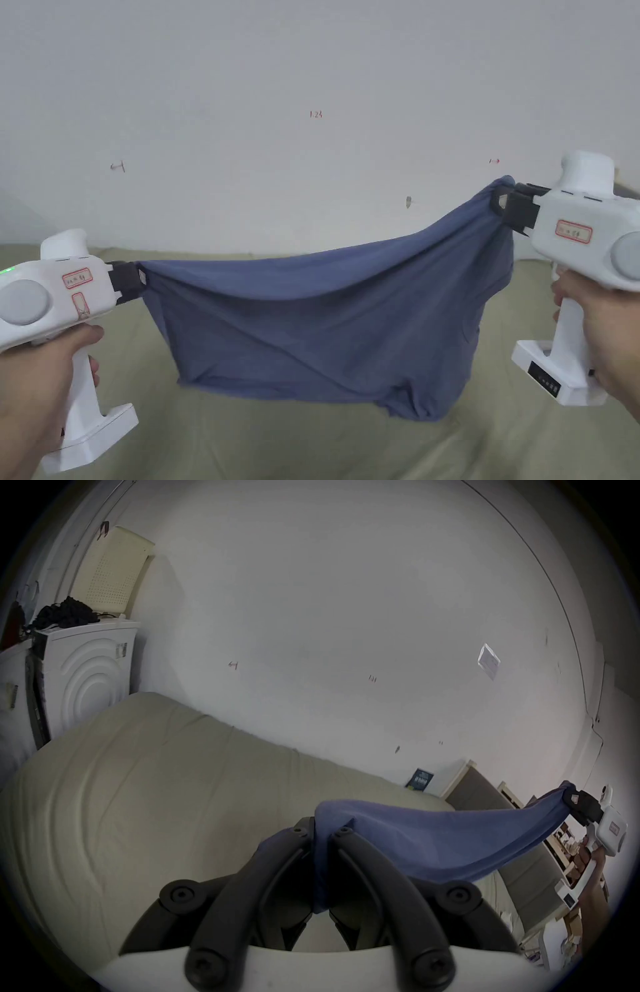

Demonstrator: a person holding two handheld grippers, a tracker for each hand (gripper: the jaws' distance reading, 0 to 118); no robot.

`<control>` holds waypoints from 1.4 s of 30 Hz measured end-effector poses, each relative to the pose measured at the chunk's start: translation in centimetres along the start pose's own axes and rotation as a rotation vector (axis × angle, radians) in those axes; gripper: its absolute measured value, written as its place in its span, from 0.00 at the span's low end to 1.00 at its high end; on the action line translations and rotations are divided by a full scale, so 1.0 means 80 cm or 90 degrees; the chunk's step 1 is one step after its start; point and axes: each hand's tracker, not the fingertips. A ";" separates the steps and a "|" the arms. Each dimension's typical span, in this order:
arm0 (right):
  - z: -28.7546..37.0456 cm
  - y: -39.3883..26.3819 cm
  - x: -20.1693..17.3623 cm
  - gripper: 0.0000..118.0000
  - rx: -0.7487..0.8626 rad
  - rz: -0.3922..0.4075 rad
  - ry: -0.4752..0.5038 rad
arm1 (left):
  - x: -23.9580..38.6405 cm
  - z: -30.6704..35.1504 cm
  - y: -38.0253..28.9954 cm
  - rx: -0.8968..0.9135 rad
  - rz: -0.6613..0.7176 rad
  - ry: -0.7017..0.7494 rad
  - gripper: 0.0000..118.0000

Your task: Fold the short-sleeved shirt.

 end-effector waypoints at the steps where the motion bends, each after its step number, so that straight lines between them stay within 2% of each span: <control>1: 0.021 -0.015 0.000 0.01 -0.014 0.011 -0.007 | -0.005 0.018 -0.018 -0.001 0.005 0.003 0.03; 4: 0.086 -0.082 -0.001 0.01 -0.071 0.049 -0.027 | -0.030 0.068 -0.087 -0.041 0.018 0.012 0.03; 11: 0.201 -0.307 0.014 0.01 -0.266 -0.009 -0.072 | -0.084 0.131 -0.278 -0.204 -0.011 0.056 0.03; 14: 0.213 -0.407 0.030 0.02 -0.364 0.001 -0.111 | -0.095 0.128 -0.334 -0.268 -0.045 0.088 0.06; 15: 0.212 -0.429 0.032 0.02 -0.386 -0.002 -0.121 | -0.094 0.124 -0.345 -0.279 -0.052 0.086 0.09; 16: 0.212 -0.444 0.034 0.02 -0.402 -0.009 -0.124 | -0.091 0.121 -0.352 -0.289 -0.062 0.086 0.21; 17: 0.213 -0.450 0.035 0.04 -0.386 -0.019 -0.125 | -0.089 0.119 -0.355 -0.285 -0.067 0.088 0.43; 18: 0.217 -0.452 0.037 0.11 -0.371 -0.035 -0.124 | -0.087 0.123 -0.357 -0.275 -0.068 0.090 0.74; 19: 0.218 -0.447 0.038 0.43 -0.365 -0.045 -0.125 | -0.089 0.131 -0.355 -0.259 -0.059 0.079 1.00; 20: 0.218 -0.436 0.040 0.77 -0.369 -0.063 -0.114 | -0.090 0.140 -0.349 -0.246 -0.052 0.061 0.98; 21: 0.219 -0.422 0.040 0.99 -0.376 -0.076 -0.094 | -0.091 0.146 -0.340 -0.232 -0.054 0.038 0.98; 24: 0.252 -0.373 0.020 1.00 -0.293 -0.051 -0.060 | -0.074 0.206 -0.318 -0.170 -0.112 0.036 1.00; 26: 0.279 -0.346 0.000 1.00 -0.292 -0.082 -0.033 | -0.056 0.260 -0.309 -0.127 -0.086 0.022 1.00; 27: 0.288 -0.339 -0.008 1.00 -0.291 -0.092 -0.021 | -0.051 0.275 -0.310 -0.148 -0.087 0.011 1.00; 29: 0.303 -0.332 -0.026 1.00 -0.295 -0.089 -0.025 | -0.046 0.292 -0.313 -0.158 -0.095 0.057 1.00; 33: 0.337 -0.339 -0.051 0.93 -0.261 -0.101 -0.025 | -0.050 0.314 -0.334 -0.135 -0.201 0.126 0.95; 34: 0.347 -0.341 -0.058 0.85 -0.255 -0.100 -0.036 | -0.059 0.311 -0.341 -0.150 -0.198 0.129 0.91; 35: 0.350 -0.346 -0.061 0.63 -0.247 -0.094 -0.059 | -0.064 0.309 -0.346 -0.162 -0.199 0.137 0.78; 36: 0.351 -0.350 -0.063 0.32 -0.253 -0.078 -0.089 | -0.069 0.299 -0.358 -0.242 -0.132 0.117 0.50; 37: 0.350 -0.356 -0.065 0.00 -0.267 -0.058 -0.120 | -0.057 0.299 -0.363 -0.260 -0.141 0.127 0.04; 38: 0.355 -0.357 -0.066 0.00 -0.265 -0.061 -0.127 | -0.059 0.293 -0.368 -0.273 -0.156 0.142 0.00; 40: 0.355 -0.362 -0.059 0.00 -0.281 -0.097 -0.076 | -0.060 0.268 -0.363 -0.291 -0.168 0.106 0.00; 42: 0.355 -0.368 -0.057 0.00 -0.293 -0.093 -0.102 | -0.071 0.247 -0.362 -0.293 -0.176 0.122 0.00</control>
